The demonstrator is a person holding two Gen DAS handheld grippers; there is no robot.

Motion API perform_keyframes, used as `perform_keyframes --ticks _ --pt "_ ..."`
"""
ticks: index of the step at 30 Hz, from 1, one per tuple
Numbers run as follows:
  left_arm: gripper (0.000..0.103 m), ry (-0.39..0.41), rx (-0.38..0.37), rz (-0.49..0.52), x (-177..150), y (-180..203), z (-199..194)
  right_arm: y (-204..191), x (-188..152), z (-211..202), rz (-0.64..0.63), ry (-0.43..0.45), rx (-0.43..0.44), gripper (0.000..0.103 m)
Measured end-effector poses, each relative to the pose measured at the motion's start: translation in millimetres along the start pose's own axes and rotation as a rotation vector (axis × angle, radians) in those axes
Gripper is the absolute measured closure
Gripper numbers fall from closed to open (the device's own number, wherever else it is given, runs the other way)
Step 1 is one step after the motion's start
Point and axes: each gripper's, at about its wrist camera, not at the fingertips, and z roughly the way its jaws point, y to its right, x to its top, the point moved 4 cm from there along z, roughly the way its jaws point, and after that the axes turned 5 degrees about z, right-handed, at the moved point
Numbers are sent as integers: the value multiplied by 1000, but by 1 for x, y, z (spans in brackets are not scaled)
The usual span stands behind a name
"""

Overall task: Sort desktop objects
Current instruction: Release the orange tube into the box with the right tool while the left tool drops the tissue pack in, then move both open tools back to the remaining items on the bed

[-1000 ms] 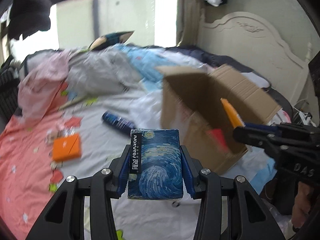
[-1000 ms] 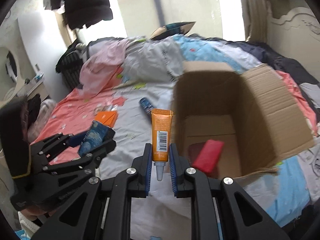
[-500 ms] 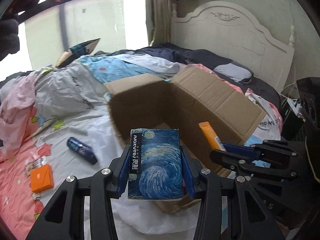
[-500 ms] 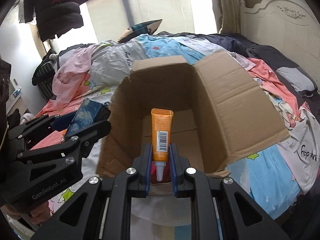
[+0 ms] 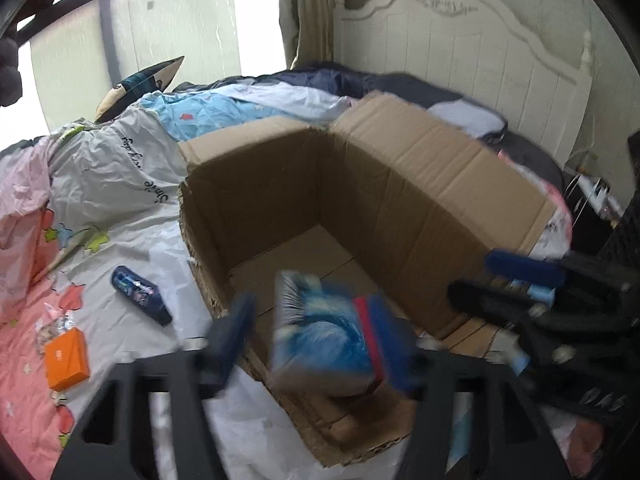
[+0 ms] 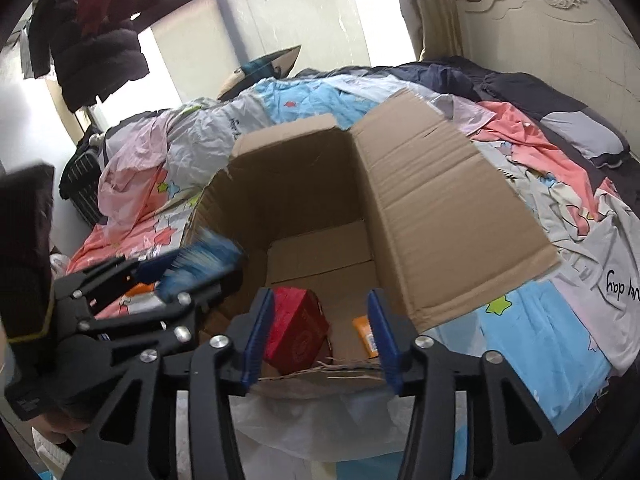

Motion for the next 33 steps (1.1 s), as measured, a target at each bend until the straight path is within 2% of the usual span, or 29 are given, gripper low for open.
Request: perform_keyframes --ticks 2,9,12,20,26,31,33 --pt "0 25 46 22 -1 0 -4 1 1 -3 10 13 -1 47" --pt "0 42 108 51 -9 -14 -20 -17 4 -10 -4 41 8 44" --pt "0 25 135 9 -18 -39 -26 -33 3 -12 -33 47 30 44" --pt "0 -9 267 -117 -48 -124 -55 -96 5 -12 -131 56 71 43" --pt "0 20 388 -172 -90 -174 -86 -155 -7 4 -217 23 126 40" --pt "0 106 563 -174 -118 -210 -115 -201 -23 30 -292 -32 153 39" --pt "0 131 596 -176 -127 -223 -123 -217 -29 43 -316 -56 165 40"
